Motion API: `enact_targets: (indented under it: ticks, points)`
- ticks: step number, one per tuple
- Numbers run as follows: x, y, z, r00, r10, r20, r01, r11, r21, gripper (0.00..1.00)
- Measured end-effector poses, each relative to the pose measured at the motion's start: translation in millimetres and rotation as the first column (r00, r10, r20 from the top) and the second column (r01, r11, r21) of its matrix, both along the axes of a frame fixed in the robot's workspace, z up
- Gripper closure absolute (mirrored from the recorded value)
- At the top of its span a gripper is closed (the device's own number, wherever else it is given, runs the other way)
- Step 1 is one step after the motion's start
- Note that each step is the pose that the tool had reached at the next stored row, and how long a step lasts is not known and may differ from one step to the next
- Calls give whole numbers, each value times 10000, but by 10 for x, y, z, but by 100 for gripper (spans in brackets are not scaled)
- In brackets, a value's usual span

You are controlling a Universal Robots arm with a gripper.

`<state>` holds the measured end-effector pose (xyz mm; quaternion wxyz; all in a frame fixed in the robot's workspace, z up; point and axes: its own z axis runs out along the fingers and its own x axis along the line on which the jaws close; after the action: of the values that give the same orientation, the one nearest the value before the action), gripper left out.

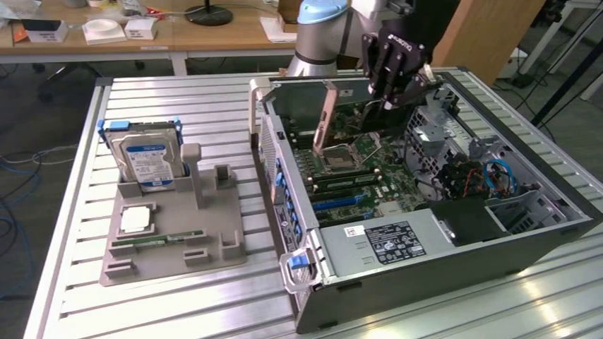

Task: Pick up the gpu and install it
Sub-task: 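Insert the gpu into the slot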

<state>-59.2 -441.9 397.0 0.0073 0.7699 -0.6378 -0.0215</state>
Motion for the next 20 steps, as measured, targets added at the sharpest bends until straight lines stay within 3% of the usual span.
enact_targets:
  ticks: [3, 7, 11, 16, 20]
  points:
    - [0, 0, -21, 9985, -550, 0, 550, 9985, 0, 74]
    - [0, 0, -48, 9920, -1264, 0, 1264, 9920, 1, 74]
    - [0, 0, -74, 9808, -1949, 0, 1949, 9808, 1, 74]
    - [0, 1, -105, 9626, -2709, 0, 2709, 9626, 0, 74]
    - [0, 1, -111, 9614, -2751, 0, 2751, 9614, 0, 74]
